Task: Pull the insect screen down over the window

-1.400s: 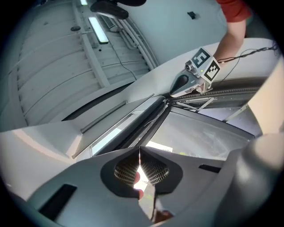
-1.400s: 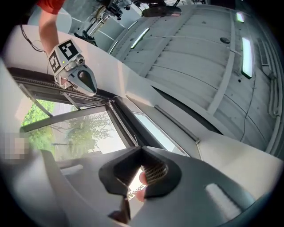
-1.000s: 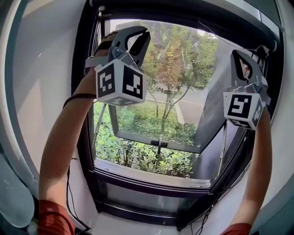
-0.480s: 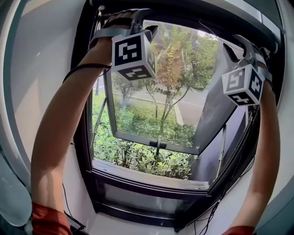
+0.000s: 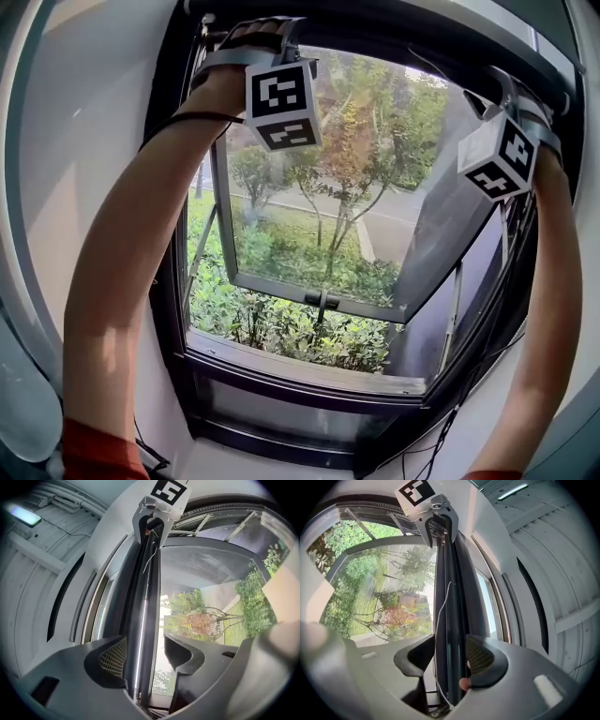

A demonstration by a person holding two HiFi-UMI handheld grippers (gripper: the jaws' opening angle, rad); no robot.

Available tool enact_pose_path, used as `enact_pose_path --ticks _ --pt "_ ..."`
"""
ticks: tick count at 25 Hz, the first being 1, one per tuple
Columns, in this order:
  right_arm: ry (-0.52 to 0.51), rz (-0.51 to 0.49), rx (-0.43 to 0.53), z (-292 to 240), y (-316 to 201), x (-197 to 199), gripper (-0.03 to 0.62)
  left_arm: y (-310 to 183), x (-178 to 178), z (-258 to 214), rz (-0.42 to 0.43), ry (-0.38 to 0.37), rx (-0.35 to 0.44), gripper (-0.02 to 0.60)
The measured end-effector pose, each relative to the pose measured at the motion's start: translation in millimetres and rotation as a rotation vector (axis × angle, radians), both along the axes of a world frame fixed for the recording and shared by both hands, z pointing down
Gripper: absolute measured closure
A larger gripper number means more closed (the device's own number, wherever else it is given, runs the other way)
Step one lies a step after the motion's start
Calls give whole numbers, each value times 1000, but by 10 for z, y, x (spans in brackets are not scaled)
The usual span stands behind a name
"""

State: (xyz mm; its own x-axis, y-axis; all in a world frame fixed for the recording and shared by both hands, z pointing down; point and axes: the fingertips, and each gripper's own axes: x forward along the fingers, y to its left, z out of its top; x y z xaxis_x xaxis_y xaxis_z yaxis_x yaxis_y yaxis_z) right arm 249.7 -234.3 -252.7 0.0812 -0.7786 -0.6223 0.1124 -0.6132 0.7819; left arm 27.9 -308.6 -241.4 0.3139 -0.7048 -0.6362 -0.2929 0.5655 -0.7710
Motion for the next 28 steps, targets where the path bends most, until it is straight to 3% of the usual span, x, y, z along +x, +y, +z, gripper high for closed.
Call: enact_pose_path --ticks 10,16,28 --pt "0 86 -23 -42 -137 94 381 -144 -109 -153 -49 21 -10 344" --pt "-12 92 -19 -57 -187 130 381 -231 -110 -178 -121 -16 -20 344" --pt "-36 103 -15 -122 -229 132 381 -258 -83 -200 -132 -26 1 344"
